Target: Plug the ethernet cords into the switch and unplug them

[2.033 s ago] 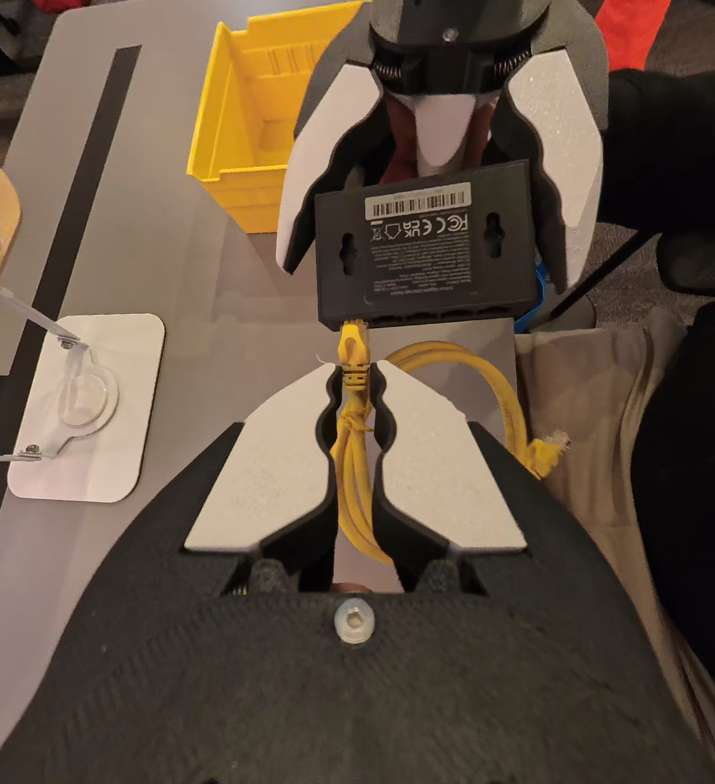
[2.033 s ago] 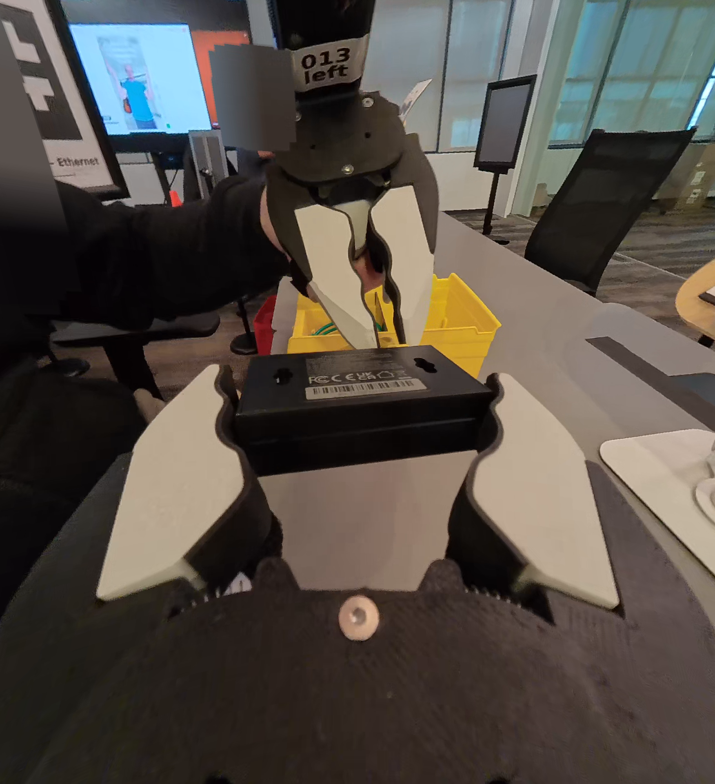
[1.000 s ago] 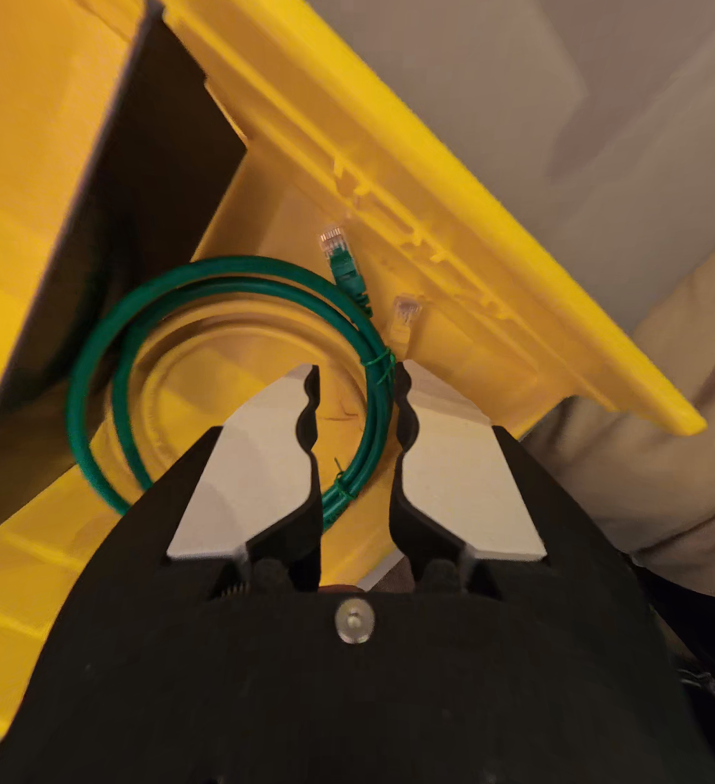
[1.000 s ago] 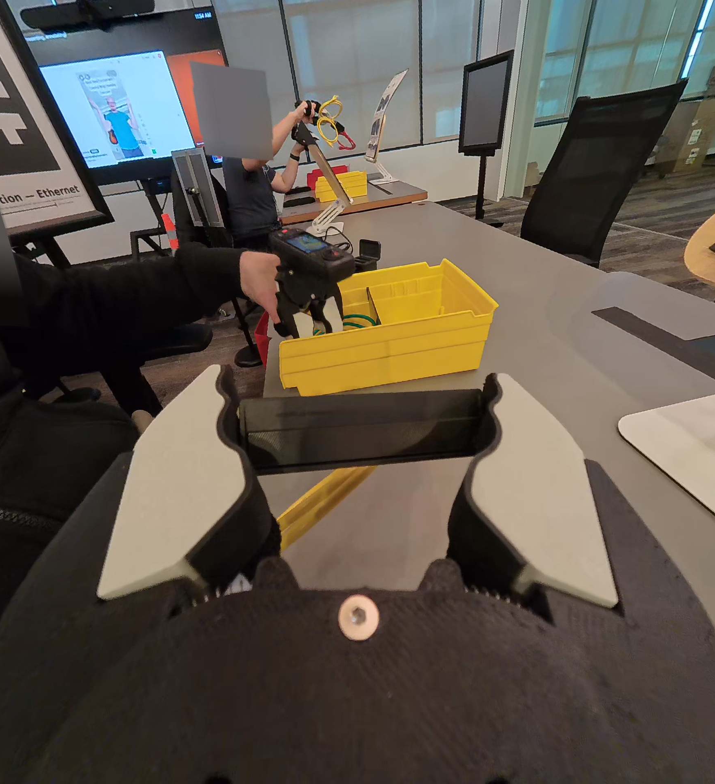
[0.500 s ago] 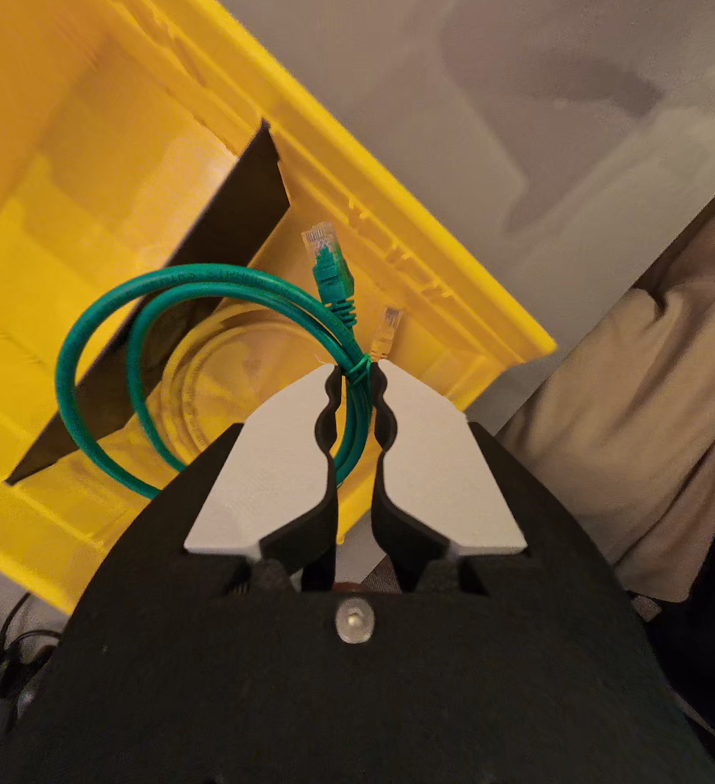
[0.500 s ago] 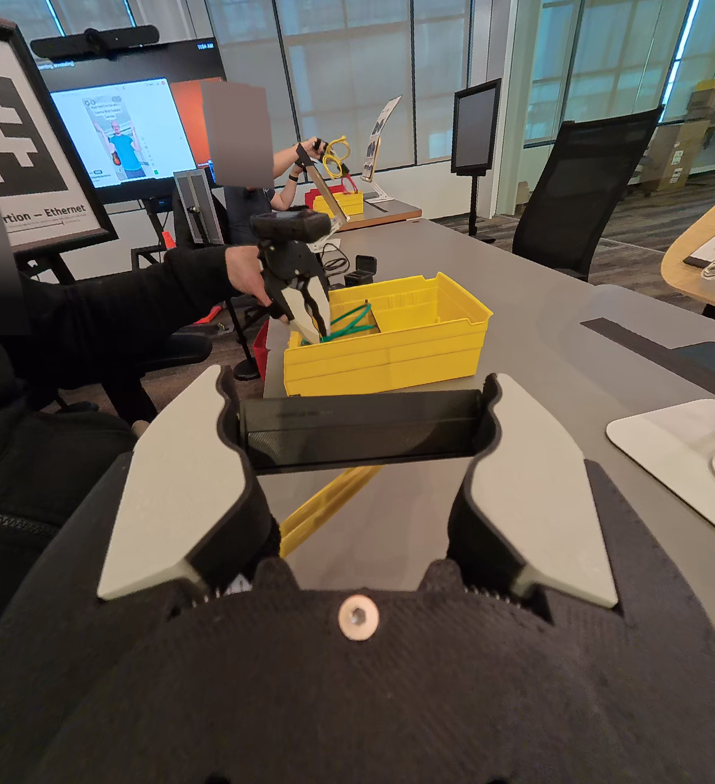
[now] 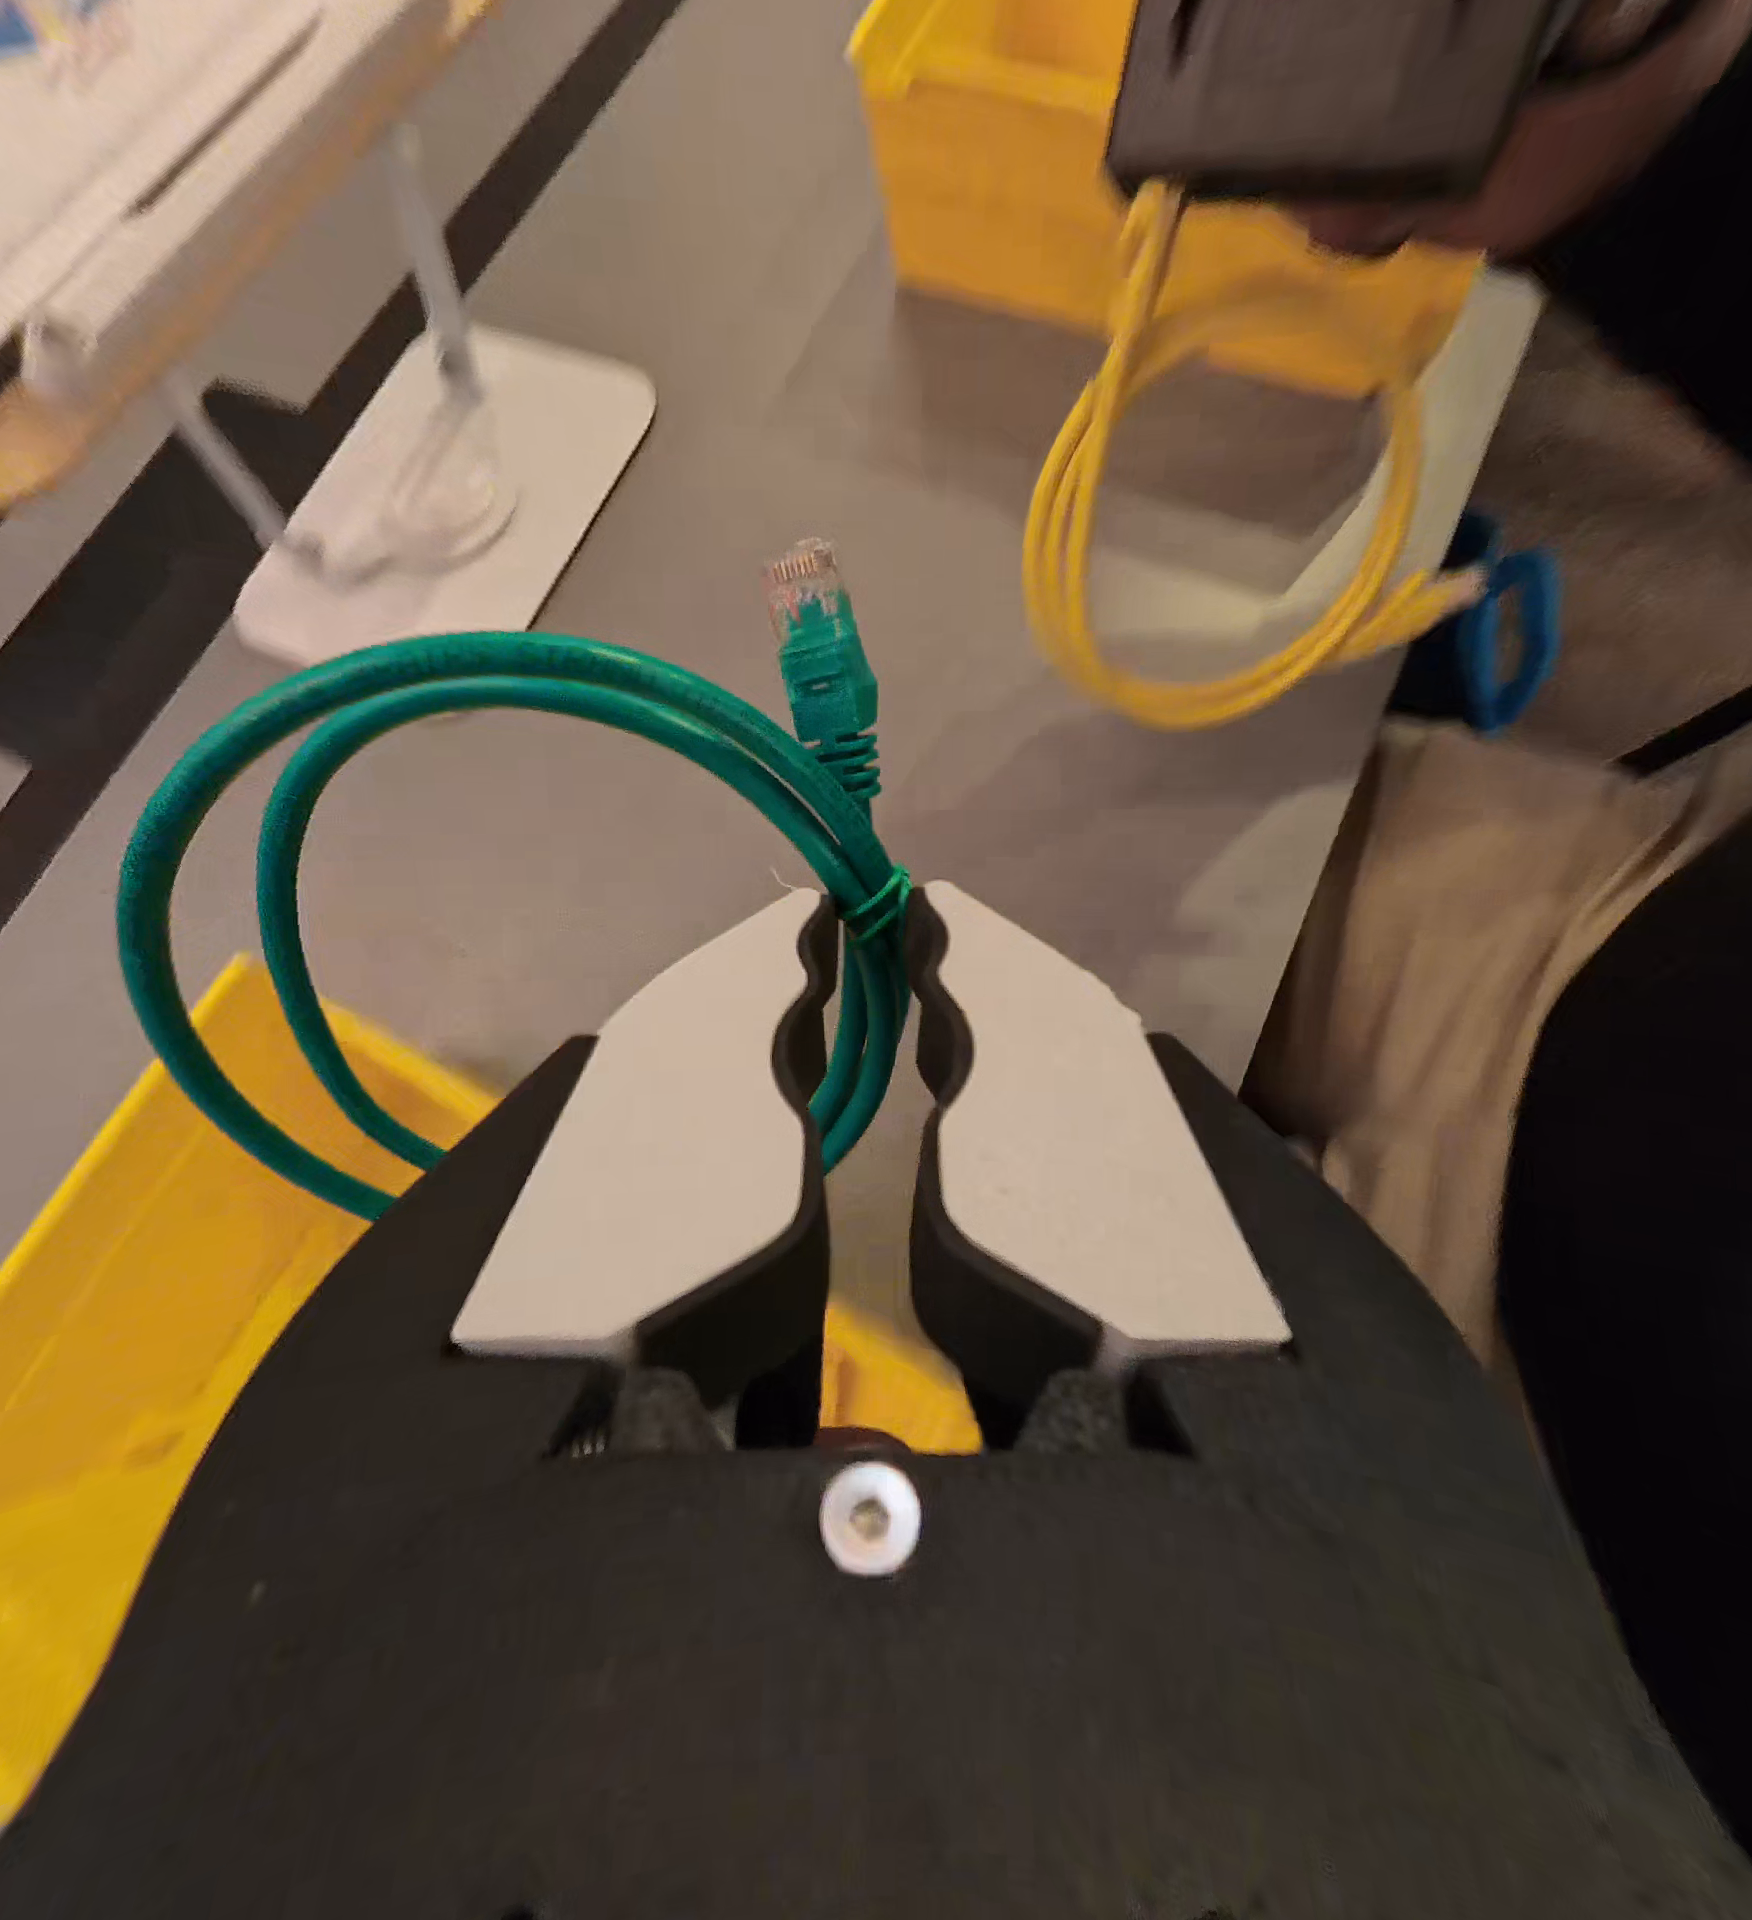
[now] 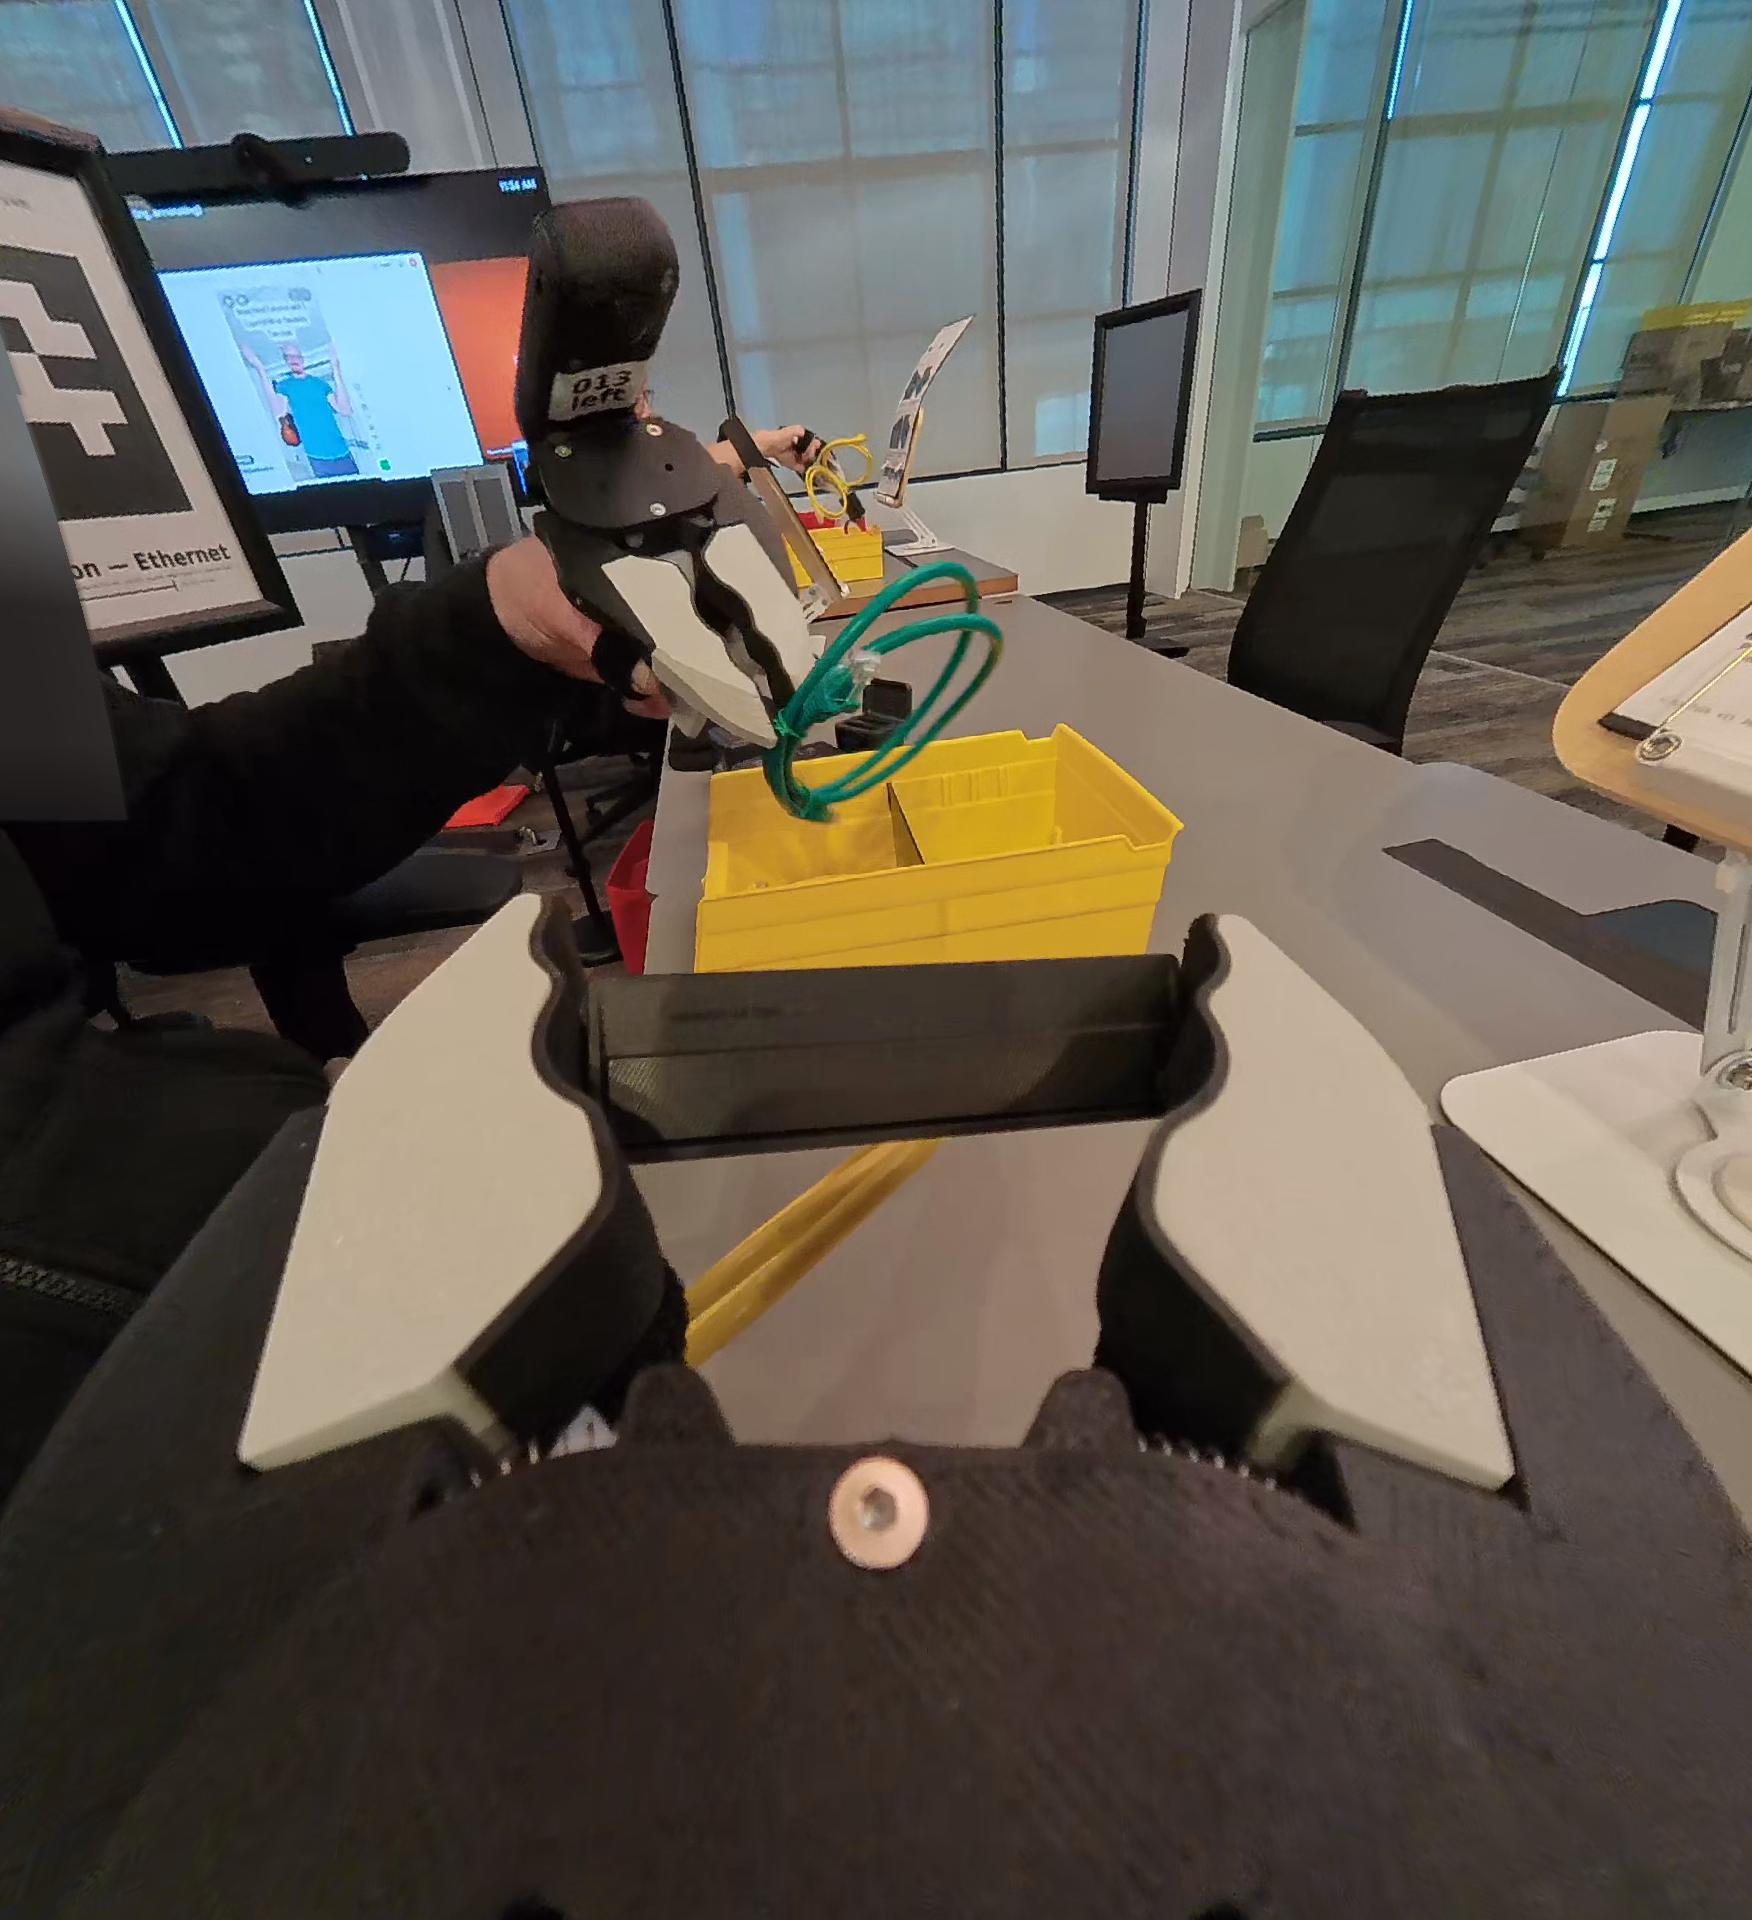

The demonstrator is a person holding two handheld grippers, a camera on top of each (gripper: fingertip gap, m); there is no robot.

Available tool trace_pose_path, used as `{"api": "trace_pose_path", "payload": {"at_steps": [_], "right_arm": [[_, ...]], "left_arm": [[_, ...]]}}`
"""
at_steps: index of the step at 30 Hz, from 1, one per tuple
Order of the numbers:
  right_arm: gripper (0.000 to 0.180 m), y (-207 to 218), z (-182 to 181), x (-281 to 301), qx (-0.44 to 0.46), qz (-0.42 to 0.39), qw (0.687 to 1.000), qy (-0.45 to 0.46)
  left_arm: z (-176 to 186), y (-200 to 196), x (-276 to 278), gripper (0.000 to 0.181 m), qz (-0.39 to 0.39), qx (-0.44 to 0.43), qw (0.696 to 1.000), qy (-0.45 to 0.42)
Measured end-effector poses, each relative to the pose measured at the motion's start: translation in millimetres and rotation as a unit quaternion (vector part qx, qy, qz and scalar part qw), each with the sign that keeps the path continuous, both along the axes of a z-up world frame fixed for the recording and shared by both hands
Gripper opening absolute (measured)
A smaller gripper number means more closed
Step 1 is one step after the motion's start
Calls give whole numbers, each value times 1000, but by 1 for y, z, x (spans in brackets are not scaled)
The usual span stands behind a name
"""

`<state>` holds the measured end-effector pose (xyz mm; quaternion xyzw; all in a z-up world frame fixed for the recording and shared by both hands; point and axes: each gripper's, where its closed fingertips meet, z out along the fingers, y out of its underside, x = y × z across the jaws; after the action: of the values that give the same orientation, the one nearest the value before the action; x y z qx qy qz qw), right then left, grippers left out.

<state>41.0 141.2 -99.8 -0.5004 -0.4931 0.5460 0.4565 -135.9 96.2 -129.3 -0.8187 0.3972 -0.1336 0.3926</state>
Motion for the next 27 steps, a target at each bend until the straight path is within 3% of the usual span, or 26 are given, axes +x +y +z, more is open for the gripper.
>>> {"api": "trace_pose_path", "payload": {"at_steps": [1,5,9,13,16,22,27], "right_arm": [[108,0,2,2,2,-2,1000,2],[108,1,8,11,6,-7,1000,12],[108,3,12,18,6,-13,1000,20],[108,4,12,23,6,-17,1000,23],[108,5,12,25,2,-16,999,29],[108,5,11,25,1,-15,999,29],[108,5,11,24,-1,-12,999,30]], "left_arm": [[4,7,16,12,-11,6,1000,-26],[12,32,76,12,-44,2,987,-156],[-2,51,112,12,-87,-6,950,-300],[-38,68,121,12,-53,-48,923,-377],[-43,67,122,12,-56,-38,896,-439],[-64,70,114,12,-51,-55,918,-389],[-75,73,109,12,-40,-72,965,-249]]}}
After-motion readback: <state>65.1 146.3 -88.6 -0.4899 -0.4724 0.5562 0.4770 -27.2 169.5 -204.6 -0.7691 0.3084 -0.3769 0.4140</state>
